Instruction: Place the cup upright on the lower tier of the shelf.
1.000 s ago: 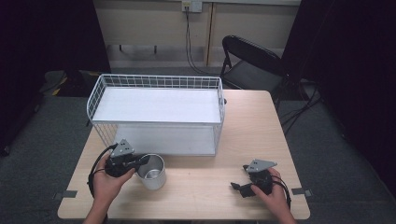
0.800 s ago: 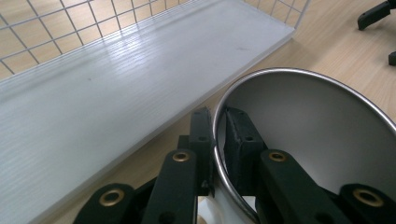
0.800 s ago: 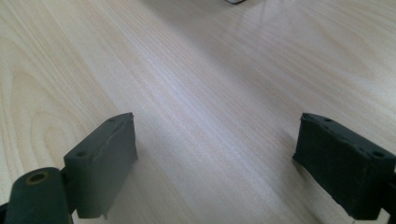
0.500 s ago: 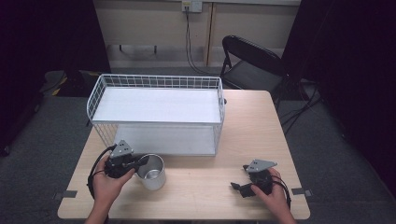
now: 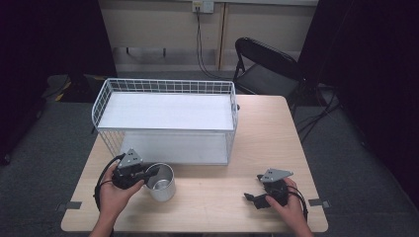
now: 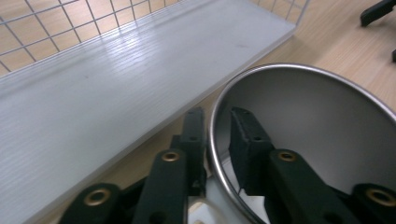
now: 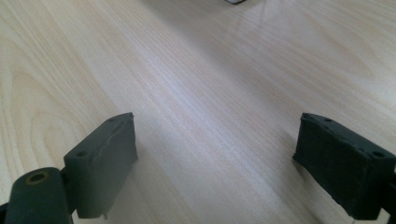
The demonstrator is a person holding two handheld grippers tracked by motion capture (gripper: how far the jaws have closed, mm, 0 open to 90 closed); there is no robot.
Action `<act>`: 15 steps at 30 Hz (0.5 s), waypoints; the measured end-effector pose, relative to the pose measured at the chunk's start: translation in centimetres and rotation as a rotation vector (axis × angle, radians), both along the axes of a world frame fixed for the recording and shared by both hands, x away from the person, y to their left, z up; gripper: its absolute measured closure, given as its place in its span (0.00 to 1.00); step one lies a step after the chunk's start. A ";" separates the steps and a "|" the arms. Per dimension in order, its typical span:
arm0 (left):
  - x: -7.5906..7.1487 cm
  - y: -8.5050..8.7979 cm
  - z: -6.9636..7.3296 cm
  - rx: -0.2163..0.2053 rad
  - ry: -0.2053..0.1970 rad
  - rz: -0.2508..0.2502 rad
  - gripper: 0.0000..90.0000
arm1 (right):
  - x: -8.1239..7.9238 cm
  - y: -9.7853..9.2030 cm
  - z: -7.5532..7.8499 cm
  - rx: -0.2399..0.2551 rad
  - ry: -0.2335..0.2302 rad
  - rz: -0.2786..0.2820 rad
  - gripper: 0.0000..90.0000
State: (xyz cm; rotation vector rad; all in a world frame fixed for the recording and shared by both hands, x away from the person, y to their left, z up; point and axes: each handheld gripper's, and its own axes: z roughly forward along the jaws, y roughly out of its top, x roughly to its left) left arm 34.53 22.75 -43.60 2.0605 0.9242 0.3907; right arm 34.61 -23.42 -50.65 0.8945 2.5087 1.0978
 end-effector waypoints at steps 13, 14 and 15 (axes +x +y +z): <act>-0.3 0.1 0.4 0.022 0.003 0.036 0.91 | 0.0 0.0 0.0 0.000 0.000 0.000 0.13; -0.3 0.1 0.3 0.018 0.006 0.043 0.91 | 0.0 0.0 0.0 0.000 0.000 0.000 0.13; -0.3 0.2 0.3 0.016 0.008 0.042 0.91 | 0.0 0.0 0.0 0.000 0.000 0.000 0.13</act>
